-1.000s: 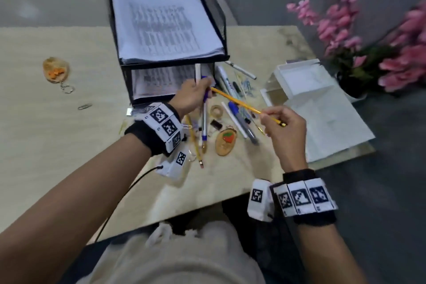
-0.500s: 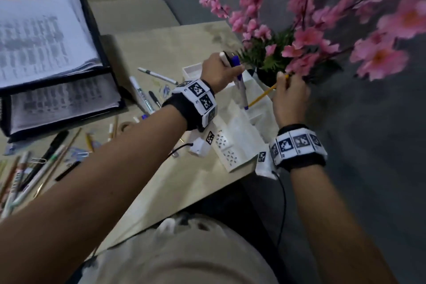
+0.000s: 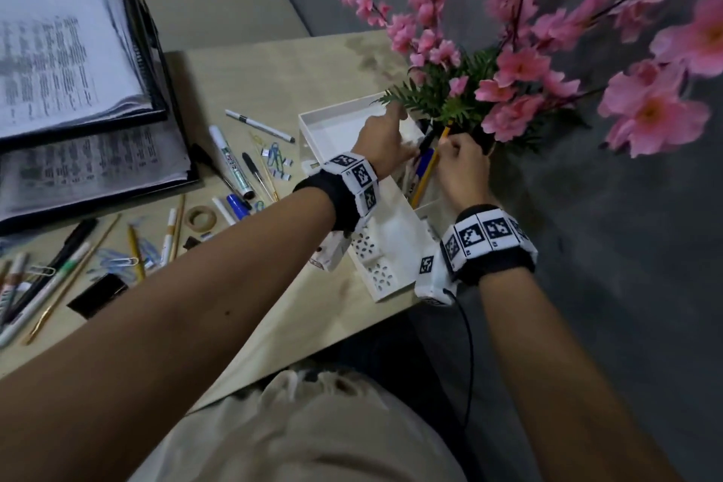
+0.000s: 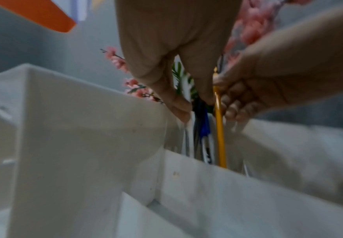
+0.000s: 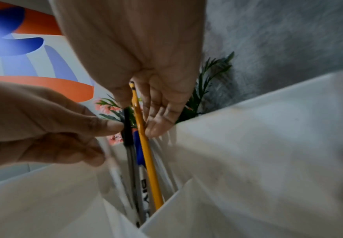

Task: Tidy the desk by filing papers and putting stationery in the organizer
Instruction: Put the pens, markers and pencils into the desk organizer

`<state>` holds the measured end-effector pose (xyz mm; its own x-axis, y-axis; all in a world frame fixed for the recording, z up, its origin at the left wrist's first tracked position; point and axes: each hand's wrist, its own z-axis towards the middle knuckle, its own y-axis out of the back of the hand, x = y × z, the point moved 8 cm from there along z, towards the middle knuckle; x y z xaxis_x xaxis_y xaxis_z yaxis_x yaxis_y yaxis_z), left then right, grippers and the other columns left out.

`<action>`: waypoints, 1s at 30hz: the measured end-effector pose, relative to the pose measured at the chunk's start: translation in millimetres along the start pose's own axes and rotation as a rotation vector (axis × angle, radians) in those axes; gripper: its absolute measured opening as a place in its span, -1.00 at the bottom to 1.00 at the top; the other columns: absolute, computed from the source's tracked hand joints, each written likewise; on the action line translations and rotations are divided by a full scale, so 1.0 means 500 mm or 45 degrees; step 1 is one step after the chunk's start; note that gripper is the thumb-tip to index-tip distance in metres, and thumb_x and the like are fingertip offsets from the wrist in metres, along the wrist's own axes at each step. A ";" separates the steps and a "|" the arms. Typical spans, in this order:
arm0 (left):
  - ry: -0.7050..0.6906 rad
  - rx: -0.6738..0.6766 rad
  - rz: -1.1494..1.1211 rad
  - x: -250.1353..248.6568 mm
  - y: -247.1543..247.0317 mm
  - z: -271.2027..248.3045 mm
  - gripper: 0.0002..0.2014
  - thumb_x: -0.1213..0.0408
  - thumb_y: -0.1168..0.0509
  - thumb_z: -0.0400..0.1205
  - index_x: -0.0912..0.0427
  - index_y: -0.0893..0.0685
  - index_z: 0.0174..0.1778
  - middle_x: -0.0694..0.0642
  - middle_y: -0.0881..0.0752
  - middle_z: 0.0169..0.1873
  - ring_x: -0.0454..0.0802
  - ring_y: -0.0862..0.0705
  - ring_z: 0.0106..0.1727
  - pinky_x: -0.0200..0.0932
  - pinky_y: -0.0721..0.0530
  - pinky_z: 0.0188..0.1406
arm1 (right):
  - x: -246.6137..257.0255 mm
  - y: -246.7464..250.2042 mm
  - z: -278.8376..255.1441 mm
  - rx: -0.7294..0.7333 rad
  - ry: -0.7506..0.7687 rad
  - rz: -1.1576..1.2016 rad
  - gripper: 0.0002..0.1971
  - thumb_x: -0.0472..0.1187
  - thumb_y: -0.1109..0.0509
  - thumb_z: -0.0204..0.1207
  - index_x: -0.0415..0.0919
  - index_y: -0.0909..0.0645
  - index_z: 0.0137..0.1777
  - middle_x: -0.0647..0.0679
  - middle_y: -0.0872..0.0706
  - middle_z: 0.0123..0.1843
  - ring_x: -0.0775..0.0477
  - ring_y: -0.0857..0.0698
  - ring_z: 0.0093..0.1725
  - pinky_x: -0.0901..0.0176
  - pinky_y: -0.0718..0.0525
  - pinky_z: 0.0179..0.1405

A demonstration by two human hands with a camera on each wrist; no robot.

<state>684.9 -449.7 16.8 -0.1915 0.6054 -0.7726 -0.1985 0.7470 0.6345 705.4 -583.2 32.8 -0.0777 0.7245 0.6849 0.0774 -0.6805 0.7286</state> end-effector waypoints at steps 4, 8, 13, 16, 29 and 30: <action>0.001 -0.194 -0.295 0.048 0.104 -0.027 -0.72 0.28 -0.41 0.53 0.28 -0.56 0.08 0.23 -0.73 -0.12 0.13 -0.74 -0.22 -0.06 -0.72 -0.13 | 0.056 0.021 -0.043 -0.354 0.105 0.230 -0.75 -0.46 -0.12 0.54 -0.41 -0.59 0.10 -0.29 -0.67 0.17 -0.19 -0.58 0.22 0.27 -0.36 0.11; 0.212 -0.421 -0.464 0.195 0.227 -0.084 -0.84 0.34 -0.30 0.58 0.11 -0.53 -0.32 0.01 -0.63 -0.44 -0.33 -0.63 -0.65 -0.37 -0.60 -0.58 | 0.191 -0.097 -0.126 -0.168 0.518 0.309 -0.82 -0.48 -0.18 0.47 -0.45 -0.61 -0.04 -0.32 -0.71 -0.04 -0.14 -0.62 -0.05 0.26 -0.43 -0.07; 0.638 -0.594 -0.615 0.401 0.309 -0.202 -0.68 0.37 -0.24 0.49 0.09 -0.62 -0.61 -0.01 -0.58 -0.73 -0.28 -0.48 -0.76 -0.38 -0.49 -0.61 | 0.211 -0.354 -0.156 0.493 0.478 -0.182 -0.80 -0.41 -0.19 0.53 -0.45 -0.61 0.04 -0.39 -0.70 0.08 -0.31 -0.67 0.11 0.01 -0.59 0.06; 0.754 -0.554 -0.616 0.463 0.315 -0.249 -0.67 0.47 -0.19 0.57 0.16 -0.57 -0.53 -0.07 -0.59 -0.83 -0.29 -0.49 -0.79 -0.42 -0.50 -0.66 | 0.169 -0.426 -0.165 0.715 0.347 -0.526 -0.76 -0.36 -0.24 0.56 -0.48 -0.54 0.16 -0.41 -0.62 0.24 -0.39 -0.62 0.23 -0.02 -0.61 0.10; 0.932 -0.152 -0.820 0.454 0.218 -0.230 -0.76 0.06 -0.23 0.65 0.17 -0.58 -0.19 0.10 -0.58 -0.32 -0.09 -0.51 -0.45 -0.34 -0.44 -0.59 | 0.164 -0.397 -0.189 0.526 0.190 -0.072 -0.81 -0.22 -0.34 0.56 -0.32 -0.69 -0.17 -0.21 -0.76 -0.11 -0.17 -0.68 -0.04 0.10 -0.64 -0.05; 0.969 -0.092 -0.787 0.451 0.207 -0.229 -0.71 -0.02 -0.25 0.61 0.17 -0.57 -0.13 0.09 -0.58 -0.31 -0.08 -0.50 -0.44 -0.32 -0.42 -0.55 | 0.166 -0.392 -0.203 0.516 0.171 0.009 -0.81 -0.19 -0.36 0.55 -0.27 -0.70 -0.21 -0.18 -0.76 -0.15 -0.17 -0.68 -0.05 0.10 -0.64 -0.06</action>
<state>511.1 -267.2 -88.9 -0.5972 -0.2439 -0.7641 -0.5255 0.8387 0.1429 582.7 -400.6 -52.9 -0.2024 0.6812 0.7035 0.4606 -0.5678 0.6823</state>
